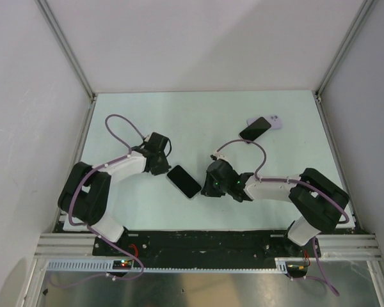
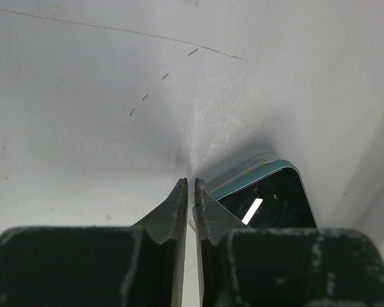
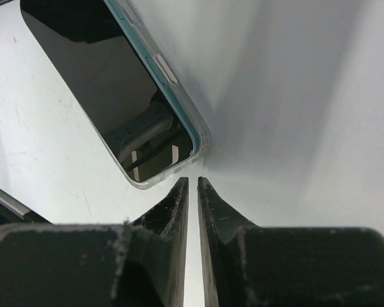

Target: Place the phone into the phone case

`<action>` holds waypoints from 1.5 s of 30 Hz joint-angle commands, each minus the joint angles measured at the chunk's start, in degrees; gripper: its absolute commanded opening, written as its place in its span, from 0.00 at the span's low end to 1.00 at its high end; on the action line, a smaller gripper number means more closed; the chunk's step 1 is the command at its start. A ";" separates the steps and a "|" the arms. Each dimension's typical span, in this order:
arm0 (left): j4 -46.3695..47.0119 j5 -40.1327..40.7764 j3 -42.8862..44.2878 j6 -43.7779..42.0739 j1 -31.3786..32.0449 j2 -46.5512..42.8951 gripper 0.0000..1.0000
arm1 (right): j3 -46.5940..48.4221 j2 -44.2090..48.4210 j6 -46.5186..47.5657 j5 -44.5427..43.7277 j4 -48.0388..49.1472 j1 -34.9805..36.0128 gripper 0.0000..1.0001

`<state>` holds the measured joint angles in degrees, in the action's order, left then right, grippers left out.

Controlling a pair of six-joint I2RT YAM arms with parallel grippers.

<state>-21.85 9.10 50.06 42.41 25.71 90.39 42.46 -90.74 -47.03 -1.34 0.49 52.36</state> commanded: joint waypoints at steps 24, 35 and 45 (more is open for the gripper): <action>0.18 -1.47 -4.65 3.60 11.92 -5.24 0.09 | 3.07 -4.07 2.52 -0.99 4.07 -8.31 0.15; -1.95 2.89 -6.13 3.61 12.46 -12.69 0.14 | 3.03 -2.40 4.09 -2.66 0.97 -8.93 0.16; -2.95 0.41 -4.94 4.05 11.91 -14.32 0.23 | 2.72 -0.80 4.85 -1.43 -0.02 -8.97 0.18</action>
<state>-25.39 11.09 43.48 45.21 37.85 75.18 43.79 -93.45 -43.29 -3.03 0.99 43.07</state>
